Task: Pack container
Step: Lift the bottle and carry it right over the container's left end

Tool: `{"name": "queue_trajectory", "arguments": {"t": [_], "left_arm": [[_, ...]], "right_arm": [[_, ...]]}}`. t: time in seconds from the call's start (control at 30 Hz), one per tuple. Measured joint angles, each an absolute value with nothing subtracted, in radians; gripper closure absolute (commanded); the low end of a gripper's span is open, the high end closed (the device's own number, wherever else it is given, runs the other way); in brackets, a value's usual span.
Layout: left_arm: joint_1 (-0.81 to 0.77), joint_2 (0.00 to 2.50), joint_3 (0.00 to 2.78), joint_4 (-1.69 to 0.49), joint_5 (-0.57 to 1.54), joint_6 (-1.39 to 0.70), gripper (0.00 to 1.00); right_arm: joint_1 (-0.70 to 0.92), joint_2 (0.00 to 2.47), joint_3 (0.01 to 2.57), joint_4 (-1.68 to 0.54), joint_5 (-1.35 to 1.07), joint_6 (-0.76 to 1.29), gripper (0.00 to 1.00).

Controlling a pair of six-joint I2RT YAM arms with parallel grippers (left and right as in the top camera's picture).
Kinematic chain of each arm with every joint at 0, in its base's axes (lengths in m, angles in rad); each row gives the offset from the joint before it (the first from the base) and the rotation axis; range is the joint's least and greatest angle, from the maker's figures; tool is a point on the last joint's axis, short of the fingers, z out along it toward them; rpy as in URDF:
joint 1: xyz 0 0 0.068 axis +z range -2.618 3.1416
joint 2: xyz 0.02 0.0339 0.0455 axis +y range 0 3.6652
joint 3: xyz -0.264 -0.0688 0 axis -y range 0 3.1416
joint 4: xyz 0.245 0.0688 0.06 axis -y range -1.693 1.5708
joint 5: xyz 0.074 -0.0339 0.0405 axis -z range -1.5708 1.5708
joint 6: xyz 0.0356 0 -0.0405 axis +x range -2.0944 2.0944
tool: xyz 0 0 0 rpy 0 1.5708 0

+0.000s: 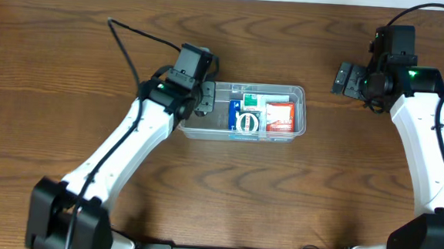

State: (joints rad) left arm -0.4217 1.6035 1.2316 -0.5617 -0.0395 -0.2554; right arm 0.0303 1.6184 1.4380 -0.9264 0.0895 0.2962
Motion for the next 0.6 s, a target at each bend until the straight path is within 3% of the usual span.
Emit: {"name": "queue_trajectory", "arguments": {"t": [0.6], "left_arm": [[-0.447, 1.742, 1.232, -0.523, -0.046, -0.279, 0.76]], "right_arm": [[0.030, 1.618, 1.438, -0.926, 0.089, 0.296, 0.01]]}}
